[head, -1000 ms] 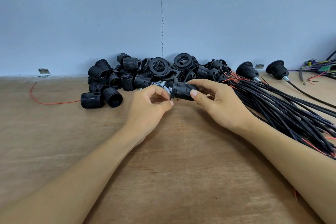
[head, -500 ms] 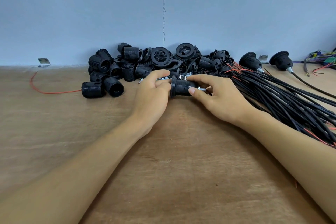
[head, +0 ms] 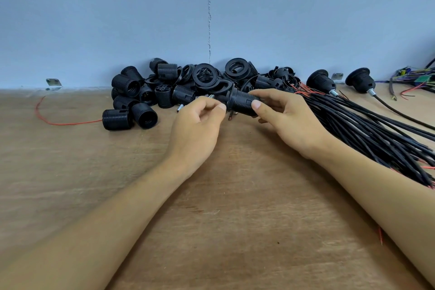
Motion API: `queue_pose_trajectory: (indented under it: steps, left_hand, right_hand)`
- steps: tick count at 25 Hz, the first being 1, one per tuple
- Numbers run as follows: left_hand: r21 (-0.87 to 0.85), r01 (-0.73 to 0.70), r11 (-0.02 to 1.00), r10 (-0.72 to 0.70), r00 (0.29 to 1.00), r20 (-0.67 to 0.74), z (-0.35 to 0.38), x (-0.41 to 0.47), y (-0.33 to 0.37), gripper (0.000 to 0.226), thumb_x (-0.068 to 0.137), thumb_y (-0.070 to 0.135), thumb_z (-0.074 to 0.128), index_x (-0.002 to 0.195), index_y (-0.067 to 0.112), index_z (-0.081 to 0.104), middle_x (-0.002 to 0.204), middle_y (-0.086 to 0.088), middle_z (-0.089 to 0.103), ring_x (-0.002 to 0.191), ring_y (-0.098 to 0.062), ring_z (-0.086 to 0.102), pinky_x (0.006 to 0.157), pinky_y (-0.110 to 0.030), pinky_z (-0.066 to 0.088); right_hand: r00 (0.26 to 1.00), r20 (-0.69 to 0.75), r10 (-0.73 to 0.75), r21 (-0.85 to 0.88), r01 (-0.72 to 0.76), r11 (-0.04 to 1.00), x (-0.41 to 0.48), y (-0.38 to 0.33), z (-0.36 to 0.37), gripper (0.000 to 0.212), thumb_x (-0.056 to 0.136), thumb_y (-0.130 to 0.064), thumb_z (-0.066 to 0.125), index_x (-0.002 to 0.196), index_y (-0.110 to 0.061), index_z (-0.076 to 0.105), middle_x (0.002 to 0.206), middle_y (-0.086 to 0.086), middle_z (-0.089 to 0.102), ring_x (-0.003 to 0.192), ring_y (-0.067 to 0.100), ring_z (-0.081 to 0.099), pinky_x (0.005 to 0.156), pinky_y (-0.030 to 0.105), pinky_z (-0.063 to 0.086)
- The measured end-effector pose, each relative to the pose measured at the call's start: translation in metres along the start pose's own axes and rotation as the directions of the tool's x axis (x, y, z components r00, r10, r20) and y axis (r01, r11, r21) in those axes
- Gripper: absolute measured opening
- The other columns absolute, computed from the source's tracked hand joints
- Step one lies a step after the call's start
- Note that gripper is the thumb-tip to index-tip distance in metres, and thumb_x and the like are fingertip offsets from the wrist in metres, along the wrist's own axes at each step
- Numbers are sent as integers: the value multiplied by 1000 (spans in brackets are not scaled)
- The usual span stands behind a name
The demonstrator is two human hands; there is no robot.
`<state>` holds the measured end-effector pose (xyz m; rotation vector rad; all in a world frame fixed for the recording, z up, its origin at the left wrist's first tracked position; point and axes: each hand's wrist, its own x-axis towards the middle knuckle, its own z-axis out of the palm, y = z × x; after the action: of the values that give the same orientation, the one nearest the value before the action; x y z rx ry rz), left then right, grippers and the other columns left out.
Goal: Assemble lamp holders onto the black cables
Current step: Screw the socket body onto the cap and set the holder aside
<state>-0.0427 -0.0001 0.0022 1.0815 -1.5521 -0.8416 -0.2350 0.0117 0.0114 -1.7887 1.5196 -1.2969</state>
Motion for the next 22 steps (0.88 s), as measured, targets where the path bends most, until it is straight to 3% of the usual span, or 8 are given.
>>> queue_pose_trajectory:
  steps: [3,5,8,13,16,18,20,22]
  left_hand:
    - [-36,78,996,-79,997,-15,1,2,-2,15,102,40,54,105,32,66,82,16,72,88,-7,69,94,-41,56]
    - [-86,91,992,-92,996,1,0,3,-1,20,102,45,51,114,33,62,79,23,71,89,-4,69,99,-46,54]
    - [-124,40,991,-40,999,-5,-1,4,1,23,99,48,49,116,36,60,90,26,74,96,5,67,103,-42,51]
    - [-74,-46,996,41,997,-66,-1,1,2,15,103,40,51,105,31,62,95,19,77,102,2,67,101,-38,50]
    - [-21,-15,1000,14,998,-60,-1,0,0,17,104,42,50,102,32,63,87,22,77,94,11,65,90,-17,44]
    - [50,14,999,-11,999,-52,0,0,0,20,104,46,48,98,34,63,84,21,76,85,20,60,73,-1,37]
    - [77,52,996,-48,998,-46,1,1,-2,23,104,48,45,96,34,62,82,15,76,74,19,58,66,-1,38]
    - [-1,99,995,-99,995,-27,1,4,-4,23,104,50,45,97,35,62,91,12,75,82,11,63,78,-11,46]
  right_hand:
    - [997,44,-58,-54,60,997,-2,-1,2,25,97,-23,65,121,-26,70,104,-15,72,96,-3,65,92,22,48]
    - [994,69,-90,-117,97,988,-4,-1,4,25,95,-22,66,120,-27,71,104,-18,72,99,-5,64,90,14,46]
    - [991,81,-106,-165,118,979,-4,-2,6,26,95,-21,66,119,-29,70,101,-23,71,97,-9,62,87,8,44]
    - [999,-2,-48,-159,47,986,-1,1,5,27,96,-23,64,122,-28,69,108,-16,71,104,-1,64,95,19,45]
    - [999,-38,-31,-149,25,988,0,1,3,29,97,-24,64,125,-24,69,112,-13,71,106,2,63,96,20,45]
    - [999,-24,-29,-137,26,990,0,0,3,29,97,-24,64,125,-24,69,113,-15,71,106,0,63,93,18,45]
    - [999,-1,-41,-132,40,990,-1,0,3,28,96,-25,65,124,-26,69,111,-17,71,104,-2,63,91,15,44]
    - [998,26,-60,-138,63,988,-3,-1,4,26,95,-25,66,121,-28,71,107,-19,72,102,-4,64,90,12,45]
